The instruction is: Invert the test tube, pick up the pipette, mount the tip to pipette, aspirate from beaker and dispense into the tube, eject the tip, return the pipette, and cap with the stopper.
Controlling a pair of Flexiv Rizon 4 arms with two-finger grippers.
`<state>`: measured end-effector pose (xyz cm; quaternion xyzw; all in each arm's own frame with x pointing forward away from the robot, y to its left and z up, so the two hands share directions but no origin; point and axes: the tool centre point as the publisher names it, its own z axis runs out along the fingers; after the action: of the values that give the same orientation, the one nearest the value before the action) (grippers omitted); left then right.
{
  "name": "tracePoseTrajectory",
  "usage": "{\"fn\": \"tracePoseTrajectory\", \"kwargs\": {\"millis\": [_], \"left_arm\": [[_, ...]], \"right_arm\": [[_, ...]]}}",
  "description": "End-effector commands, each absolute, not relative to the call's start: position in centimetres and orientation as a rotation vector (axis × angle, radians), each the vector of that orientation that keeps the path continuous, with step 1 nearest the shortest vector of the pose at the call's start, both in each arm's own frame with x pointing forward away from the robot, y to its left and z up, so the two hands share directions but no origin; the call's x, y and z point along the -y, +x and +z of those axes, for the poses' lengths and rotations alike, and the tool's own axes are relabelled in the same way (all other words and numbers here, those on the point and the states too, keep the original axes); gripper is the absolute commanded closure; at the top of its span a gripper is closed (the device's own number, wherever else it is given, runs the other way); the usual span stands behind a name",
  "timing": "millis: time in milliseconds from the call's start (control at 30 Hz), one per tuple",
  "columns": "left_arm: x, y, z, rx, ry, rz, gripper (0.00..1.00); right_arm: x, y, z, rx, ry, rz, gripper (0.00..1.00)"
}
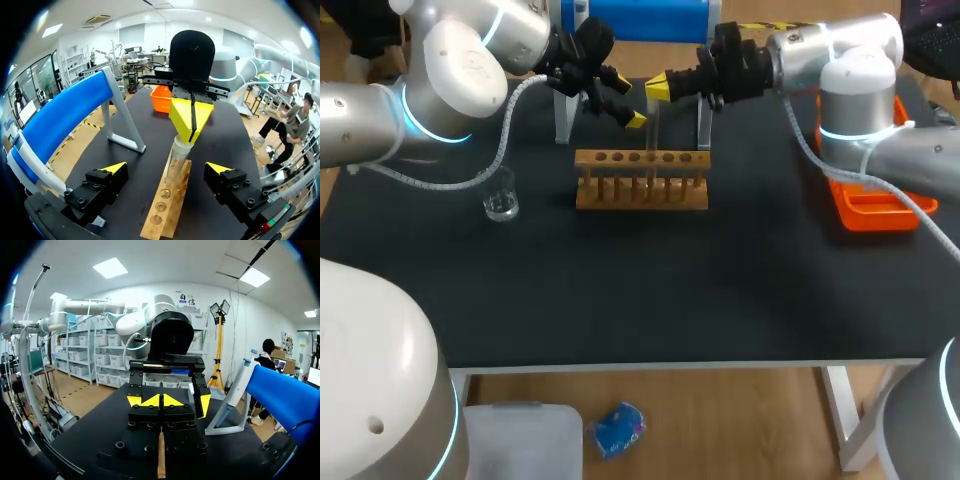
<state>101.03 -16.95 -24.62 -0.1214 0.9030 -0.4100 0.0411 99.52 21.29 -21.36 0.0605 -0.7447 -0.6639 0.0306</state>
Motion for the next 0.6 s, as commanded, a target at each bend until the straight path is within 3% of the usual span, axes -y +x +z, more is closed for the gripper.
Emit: {"fn": "tracePoseTrajectory", "kwargs": {"millis": [33,600], "left_arm": [[17.0,101.2,-24.5,-2.773,-0.372,-1.251,0.00],[17.0,101.2,-24.5,-2.773,-0.372,-1.251,0.00]], "right_arm": [[-21.4,99.8,-21.6,2.290,0.184,-2.039,1.00],[-21.7,99.8,-22.7,2.271,0.156,-2.024,1.00]]}}
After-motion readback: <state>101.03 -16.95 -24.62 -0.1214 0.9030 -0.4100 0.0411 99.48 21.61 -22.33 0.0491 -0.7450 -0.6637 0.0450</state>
